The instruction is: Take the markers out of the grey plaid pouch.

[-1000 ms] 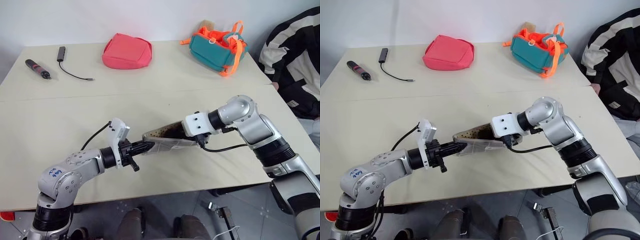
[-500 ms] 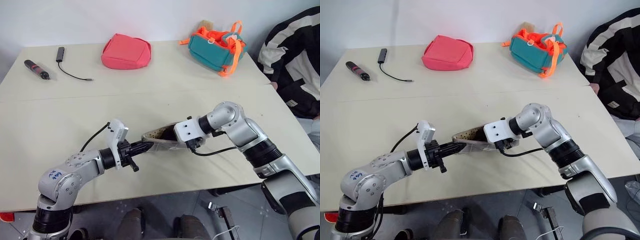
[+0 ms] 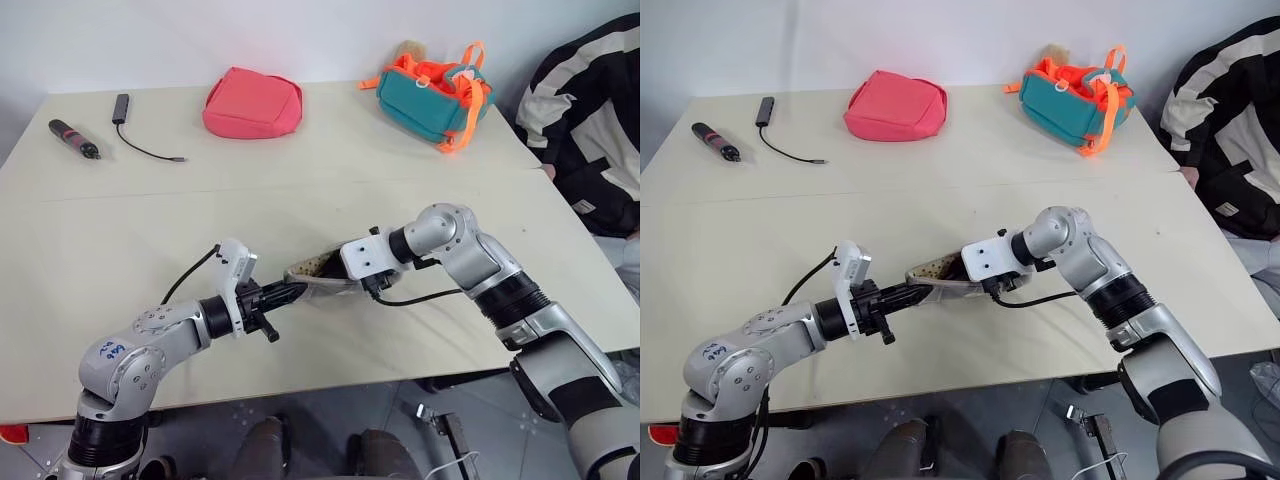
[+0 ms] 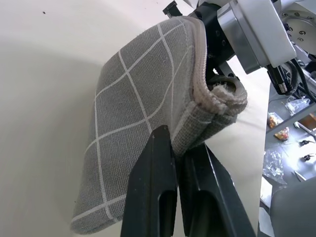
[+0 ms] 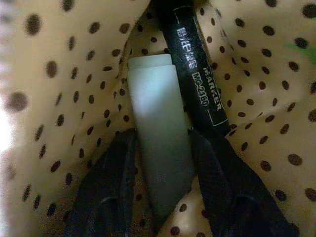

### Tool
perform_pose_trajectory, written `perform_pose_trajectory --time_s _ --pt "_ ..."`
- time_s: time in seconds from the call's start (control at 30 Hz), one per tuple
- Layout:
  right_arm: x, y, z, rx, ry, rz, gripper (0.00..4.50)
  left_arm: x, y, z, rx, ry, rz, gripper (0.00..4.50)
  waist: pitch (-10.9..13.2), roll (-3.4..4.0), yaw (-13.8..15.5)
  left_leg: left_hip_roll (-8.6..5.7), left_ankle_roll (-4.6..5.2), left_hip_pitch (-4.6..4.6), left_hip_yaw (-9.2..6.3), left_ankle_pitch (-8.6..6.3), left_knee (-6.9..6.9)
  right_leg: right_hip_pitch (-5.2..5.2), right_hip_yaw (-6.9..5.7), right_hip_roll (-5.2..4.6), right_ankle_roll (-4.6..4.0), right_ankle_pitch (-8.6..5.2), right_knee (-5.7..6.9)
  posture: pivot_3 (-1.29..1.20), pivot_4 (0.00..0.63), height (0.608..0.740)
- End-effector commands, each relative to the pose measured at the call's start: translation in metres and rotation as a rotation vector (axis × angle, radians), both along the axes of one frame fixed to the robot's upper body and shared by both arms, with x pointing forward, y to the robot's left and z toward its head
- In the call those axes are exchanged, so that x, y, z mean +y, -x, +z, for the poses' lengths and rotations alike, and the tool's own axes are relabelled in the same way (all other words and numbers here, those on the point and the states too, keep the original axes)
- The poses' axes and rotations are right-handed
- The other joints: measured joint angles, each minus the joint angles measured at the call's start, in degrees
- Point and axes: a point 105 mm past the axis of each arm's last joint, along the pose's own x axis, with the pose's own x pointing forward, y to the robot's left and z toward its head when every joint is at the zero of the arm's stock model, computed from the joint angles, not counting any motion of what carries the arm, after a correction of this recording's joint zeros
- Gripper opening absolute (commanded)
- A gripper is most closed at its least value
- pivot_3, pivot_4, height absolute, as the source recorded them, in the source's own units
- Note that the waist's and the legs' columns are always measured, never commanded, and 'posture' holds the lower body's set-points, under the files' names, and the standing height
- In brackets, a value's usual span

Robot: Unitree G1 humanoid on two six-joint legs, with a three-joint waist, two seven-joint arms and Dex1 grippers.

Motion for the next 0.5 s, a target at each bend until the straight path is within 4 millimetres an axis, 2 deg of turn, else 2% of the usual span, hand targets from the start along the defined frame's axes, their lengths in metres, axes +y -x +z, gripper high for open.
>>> perform_pose_trajectory --time_s 0.03,0.1,0.23,0.33,0.5 --pt "-0.008 -0.008 -0.008 0.0 0.03 -0.064 1.85 -0.002 0.004 0.005 -0.02 0.02 -0.01 0.0 0.0 0.0 0.0 0.0 0.0 0.0 0.0 0.0 0.0 0.0 0.0 0.0 0.0 0.0 0.0 0.0 0.15 0.74" --pt "-0.005 -0.005 -0.011 0.012 0.021 -0.058 1.85 -0.002 0.004 0.006 -0.02 0.025 -0.008 0.0 0.0 0.0 0.0 0.0 0.0 0.0 0.0 0.0 0.0 0.0 0.0 0.0 0.0 0.0 0.0 0.0 0.15 0.74" --pt "0.001 -0.006 -0.008 -0.005 -0.018 -0.058 1.09 -0.002 0.004 0.005 -0.018 0.026 -0.007 0.0 0.0 0.0 -0.1 0.0 0.0 0.04 0.0 0.0 0.0 0.03 0.0 0.0 0.0 0.0 0.0 0.0 0.15 0.74" --pt "-0.003 -0.008 -0.005 -0.025 -0.009 -0.058 1.09 -0.001 0.004 0.005 -0.016 0.027 -0.004 0.0 0.0 0.0 -0.1 0.0 0.0 0.06 0.0 0.0 -0.01 0.05 0.01 0.01 0.0 0.0 0.0 0.0 0.15 0.74" --pt "-0.002 -0.002 0.016 -0.01 -0.079 -0.033 1.09 0.001 0.001 0.005 -0.017 0.021 0.009 0.0 0.0 0.0 0.0 0.0 0.0 0.06 0.0 0.0 -0.02 0.05 0.01 0.0 0.0 0.0 -0.01 0.0 0.15 0.74"
